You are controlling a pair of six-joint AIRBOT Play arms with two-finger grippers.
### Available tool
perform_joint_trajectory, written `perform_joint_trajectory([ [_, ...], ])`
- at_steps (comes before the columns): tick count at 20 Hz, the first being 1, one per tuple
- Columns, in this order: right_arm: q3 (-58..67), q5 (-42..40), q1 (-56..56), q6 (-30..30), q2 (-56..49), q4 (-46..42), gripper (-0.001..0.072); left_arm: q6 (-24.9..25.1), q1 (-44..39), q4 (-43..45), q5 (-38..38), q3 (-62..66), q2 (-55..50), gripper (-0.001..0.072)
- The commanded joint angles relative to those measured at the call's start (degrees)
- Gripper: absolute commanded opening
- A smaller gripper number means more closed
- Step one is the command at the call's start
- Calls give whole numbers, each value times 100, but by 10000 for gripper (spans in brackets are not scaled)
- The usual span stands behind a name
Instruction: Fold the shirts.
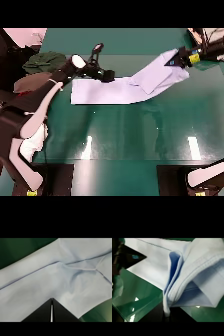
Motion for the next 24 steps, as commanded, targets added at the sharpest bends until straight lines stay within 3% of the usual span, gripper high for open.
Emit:
perform_joint_trajectory([
  [1,595,-11,588,439,66,2,18,-254,-319,22,-315,817,-857,24],
  [7,205,-584,1331,448,177,2,18,-380,-358,144,-763,975,-1263,24],
  [16,431,-1152,1939,420,175,4,18,-374,-269,455,-820,981,-1102,23],
  [24,179,-1891,2293,120,173,7,18,-256,1029,695,-1357,1080,105,23],
])
